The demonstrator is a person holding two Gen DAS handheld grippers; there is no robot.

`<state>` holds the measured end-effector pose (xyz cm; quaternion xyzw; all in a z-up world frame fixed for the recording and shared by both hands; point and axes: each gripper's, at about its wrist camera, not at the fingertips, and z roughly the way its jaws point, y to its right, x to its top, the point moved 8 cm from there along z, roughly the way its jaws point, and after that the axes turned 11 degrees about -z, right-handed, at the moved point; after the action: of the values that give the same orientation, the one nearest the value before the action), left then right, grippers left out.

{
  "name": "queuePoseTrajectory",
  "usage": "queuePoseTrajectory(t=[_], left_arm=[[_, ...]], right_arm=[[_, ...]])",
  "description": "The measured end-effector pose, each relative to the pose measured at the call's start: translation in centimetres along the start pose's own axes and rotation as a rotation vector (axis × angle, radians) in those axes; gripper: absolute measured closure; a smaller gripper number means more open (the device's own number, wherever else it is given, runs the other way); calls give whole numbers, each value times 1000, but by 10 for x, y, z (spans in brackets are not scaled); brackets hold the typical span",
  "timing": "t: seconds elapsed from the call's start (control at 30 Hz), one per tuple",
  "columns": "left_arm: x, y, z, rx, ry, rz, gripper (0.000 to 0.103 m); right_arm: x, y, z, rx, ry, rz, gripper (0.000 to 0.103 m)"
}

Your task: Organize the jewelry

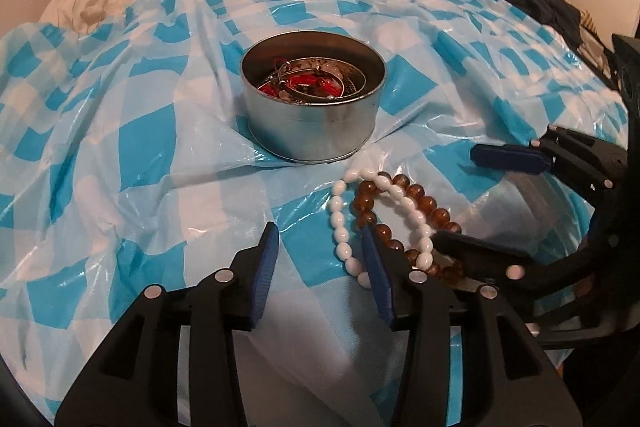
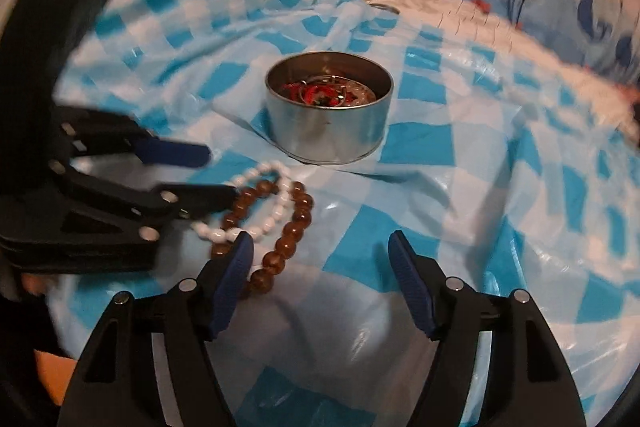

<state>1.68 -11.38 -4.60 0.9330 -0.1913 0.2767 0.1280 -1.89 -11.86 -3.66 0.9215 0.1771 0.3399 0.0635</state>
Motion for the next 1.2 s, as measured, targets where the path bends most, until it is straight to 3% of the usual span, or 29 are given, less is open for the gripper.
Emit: queuePoseTrajectory(t=[0.1,0.17,0.27,0.37,0.43,0.5,0.77,0.87,1.0,1.2], left_arm=[[4,-13,-4,183,47,67,62],[7,-27,-10,242,62,46,62],[10,-36,-17,190,73,-24,62],[11,-32,-17,152,79,-32,62],[11,-29,-14,137,78,-28,62],[10,-29,-10,131,76,-19,62],[7,-28,3,100,64,-20,62],[5,-20,3,98,62,24,77],[4,-14,3,106,57,61,95],[8,-14,-3,65,66,20,97]], right_arm=[[-3,17,-3,-158,-29,-49,35],[-5,37,-11,-212,-21,2,35],[-3,43,-18,-73,43,113,35],[0,28,-13,73,54,152,36],[0,22,-7,101,45,157,42],[1,18,-2,128,36,168,56],[1,4,11,77,-22,66,74],[-1,-1,10,34,-28,8,90],[-3,6,10,100,-18,82,91],[-1,19,5,289,29,280,91]])
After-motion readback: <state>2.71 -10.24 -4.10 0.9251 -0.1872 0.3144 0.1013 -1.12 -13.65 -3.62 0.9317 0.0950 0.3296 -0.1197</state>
